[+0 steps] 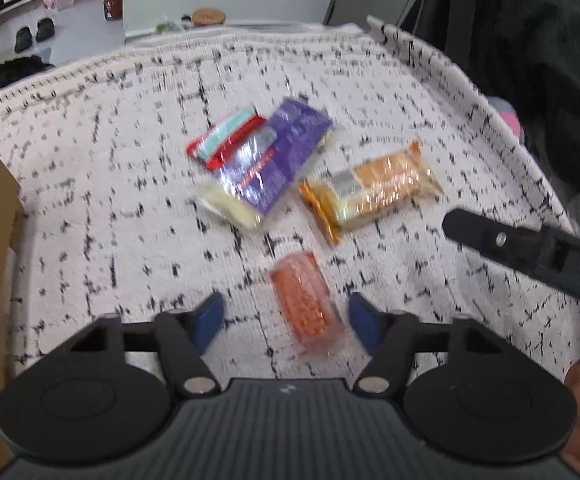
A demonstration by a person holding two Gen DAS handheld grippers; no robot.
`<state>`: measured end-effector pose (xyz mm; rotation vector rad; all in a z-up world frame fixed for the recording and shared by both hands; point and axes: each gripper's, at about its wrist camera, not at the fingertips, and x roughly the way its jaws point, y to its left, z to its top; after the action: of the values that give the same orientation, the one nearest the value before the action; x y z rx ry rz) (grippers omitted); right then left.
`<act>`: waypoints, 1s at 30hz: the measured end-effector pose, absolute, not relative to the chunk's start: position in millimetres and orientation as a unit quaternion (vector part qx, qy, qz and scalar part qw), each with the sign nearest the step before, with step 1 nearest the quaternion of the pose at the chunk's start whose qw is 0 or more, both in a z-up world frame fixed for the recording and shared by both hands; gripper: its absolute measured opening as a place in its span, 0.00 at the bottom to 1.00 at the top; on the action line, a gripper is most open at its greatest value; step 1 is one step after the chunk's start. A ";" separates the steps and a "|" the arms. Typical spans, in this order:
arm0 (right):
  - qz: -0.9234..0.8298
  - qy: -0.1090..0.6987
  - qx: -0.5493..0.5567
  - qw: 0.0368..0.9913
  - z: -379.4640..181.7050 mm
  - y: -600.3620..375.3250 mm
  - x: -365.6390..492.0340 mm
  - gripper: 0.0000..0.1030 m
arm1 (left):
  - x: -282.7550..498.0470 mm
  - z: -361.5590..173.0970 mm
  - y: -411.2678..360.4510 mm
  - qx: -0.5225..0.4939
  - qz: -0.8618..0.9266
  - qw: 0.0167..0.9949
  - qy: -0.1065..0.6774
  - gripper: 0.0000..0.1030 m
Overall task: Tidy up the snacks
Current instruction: 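Grasp the orange stick snack with the left tool while the right grasps the orange-wrapped cake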
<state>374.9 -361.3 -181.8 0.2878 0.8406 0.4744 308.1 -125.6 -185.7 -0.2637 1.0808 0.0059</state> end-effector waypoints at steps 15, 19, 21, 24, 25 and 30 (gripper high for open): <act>0.233 0.404 0.112 0.878 -192.3 -324.5 381.6 0.64 | 299.5 -172.1 -98.7 -0.135 0.030 0.863 0.485 0.14; 0.216 0.409 0.118 0.879 -200.3 -319.8 389.6 0.70 | 297.1 -167.0 -93.2 -0.134 0.031 0.868 0.476 0.13; 0.209 0.407 0.119 0.881 -201.6 -315.7 393.5 0.74 | 295.8 -165.4 -90.5 -0.137 0.033 0.869 0.473 0.13; 0.204 0.395 0.122 0.888 -201.7 -308.8 397.3 0.77 | 293.9 -162.9 -86.4 -0.137 0.040 0.872 0.468 0.13; 0.203 0.393 0.119 0.889 -202.0 -306.3 398.4 0.77 | 293.8 -162.6 -85.0 -0.137 0.041 0.872 0.468 0.13; 0.195 0.400 0.100 0.890 -203.7 -296.9 405.8 0.82 | 294.3 -164.3 -76.6 -0.141 0.056 0.868 0.473 0.13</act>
<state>405.8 -296.9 -203.7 0.2074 0.8305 0.4040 294.3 -76.6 -164.3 -0.2959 0.9911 0.1179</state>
